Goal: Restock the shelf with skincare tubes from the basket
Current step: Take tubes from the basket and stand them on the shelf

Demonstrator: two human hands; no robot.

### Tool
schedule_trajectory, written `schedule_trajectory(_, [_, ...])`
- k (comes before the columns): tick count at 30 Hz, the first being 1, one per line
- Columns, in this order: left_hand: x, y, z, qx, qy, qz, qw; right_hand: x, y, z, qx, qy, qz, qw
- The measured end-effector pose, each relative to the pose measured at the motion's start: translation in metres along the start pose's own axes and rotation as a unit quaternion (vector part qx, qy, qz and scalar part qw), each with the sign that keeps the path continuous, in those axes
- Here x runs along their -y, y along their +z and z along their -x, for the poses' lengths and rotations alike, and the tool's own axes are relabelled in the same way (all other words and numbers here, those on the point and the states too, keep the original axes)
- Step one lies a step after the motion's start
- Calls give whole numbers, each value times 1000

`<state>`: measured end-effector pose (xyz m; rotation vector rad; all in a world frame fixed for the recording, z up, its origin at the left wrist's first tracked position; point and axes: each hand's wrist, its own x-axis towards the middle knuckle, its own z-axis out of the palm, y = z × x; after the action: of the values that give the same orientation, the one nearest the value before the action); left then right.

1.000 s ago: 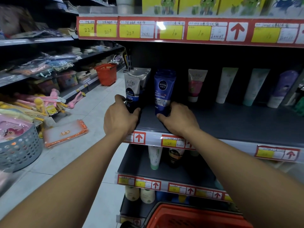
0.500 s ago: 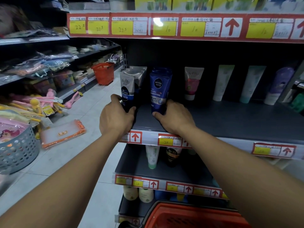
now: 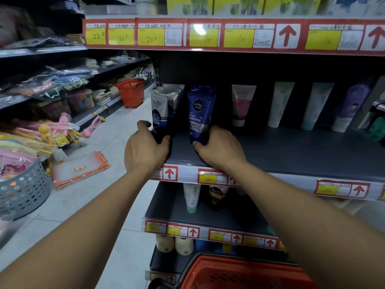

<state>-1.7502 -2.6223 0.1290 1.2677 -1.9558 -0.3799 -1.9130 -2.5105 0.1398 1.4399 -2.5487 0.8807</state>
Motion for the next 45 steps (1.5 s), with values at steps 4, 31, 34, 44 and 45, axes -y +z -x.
schedule_trajectory(4, [-2,-7,5,-16,-14,28,999,3,-11,15,-35,-8,-20,999])
schedule_trajectory(31, [-97,-24,159,104,189,21,976,-85,-92,150,-148,-135,82,976])
schedule_trajectory(34, [-107,-12,177,126,209,13,970,-102,-95,168,-141,-107,85,980])
schedule_trajectory(44, [-104,40,239,192,241,19,951,-161,-68,227,-101,-62,90,989])
schedule_trajectory(45, [-99,47,245,203,235,19,950,-167,-61,234,-90,-56,95,990])
